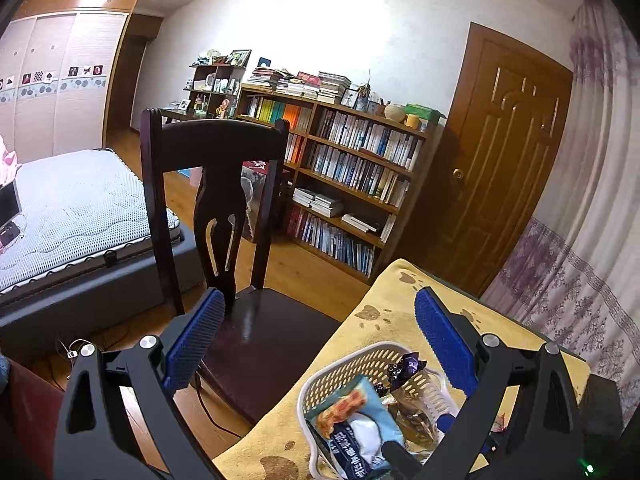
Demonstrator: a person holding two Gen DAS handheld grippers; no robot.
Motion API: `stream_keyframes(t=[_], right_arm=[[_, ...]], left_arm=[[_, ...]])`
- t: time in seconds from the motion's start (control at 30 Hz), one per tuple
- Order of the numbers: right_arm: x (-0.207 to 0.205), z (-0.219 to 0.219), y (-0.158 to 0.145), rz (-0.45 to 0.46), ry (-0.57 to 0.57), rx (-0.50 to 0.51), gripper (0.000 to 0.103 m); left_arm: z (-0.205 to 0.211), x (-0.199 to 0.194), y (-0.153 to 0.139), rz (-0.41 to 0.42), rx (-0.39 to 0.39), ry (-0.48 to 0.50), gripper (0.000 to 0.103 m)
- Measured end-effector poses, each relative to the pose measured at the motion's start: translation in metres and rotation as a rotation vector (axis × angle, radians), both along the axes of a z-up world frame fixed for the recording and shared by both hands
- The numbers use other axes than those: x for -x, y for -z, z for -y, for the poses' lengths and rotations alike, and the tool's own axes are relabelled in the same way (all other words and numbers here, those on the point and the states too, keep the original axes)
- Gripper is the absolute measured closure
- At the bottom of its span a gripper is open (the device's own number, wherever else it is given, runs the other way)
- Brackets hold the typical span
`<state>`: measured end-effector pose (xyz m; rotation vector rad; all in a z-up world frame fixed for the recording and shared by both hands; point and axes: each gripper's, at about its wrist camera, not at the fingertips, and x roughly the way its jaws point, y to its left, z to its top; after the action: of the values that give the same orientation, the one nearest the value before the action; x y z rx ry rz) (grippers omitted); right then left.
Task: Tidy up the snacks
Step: 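Withdraw the right gripper from the basket back over the table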
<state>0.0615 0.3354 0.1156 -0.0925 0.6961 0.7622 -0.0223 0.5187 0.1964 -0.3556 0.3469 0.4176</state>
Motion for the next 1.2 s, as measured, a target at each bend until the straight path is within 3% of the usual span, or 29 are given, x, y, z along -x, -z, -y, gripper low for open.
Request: stream_keyframes(t=[0.27,0.5,0.87,1.2], right_arm=[[0.014,0.021,-0.011,0.016,-0.006,-0.071,0.041],[0.01,0.052,-0.003,-0.003,0.06,-0.083,0.041],[-0.015,0.132,0.011,-0.042,0.231,-0.096,0.041],[-0.061,0.23,0.033,-0.1,0.473,-0.074,0.041]], left_arm=[[0.007,-0.001,0.0,-0.004,-0.01,0.013,0.006],[0.018,-0.004,0.0,-0.011,-0.029,0.034,0.006],[0.052,-0.013,0.002,-0.036,-0.088,0.101,0.006],[0.101,-0.028,0.012,-0.076,-0.163,0.198,0.006]])
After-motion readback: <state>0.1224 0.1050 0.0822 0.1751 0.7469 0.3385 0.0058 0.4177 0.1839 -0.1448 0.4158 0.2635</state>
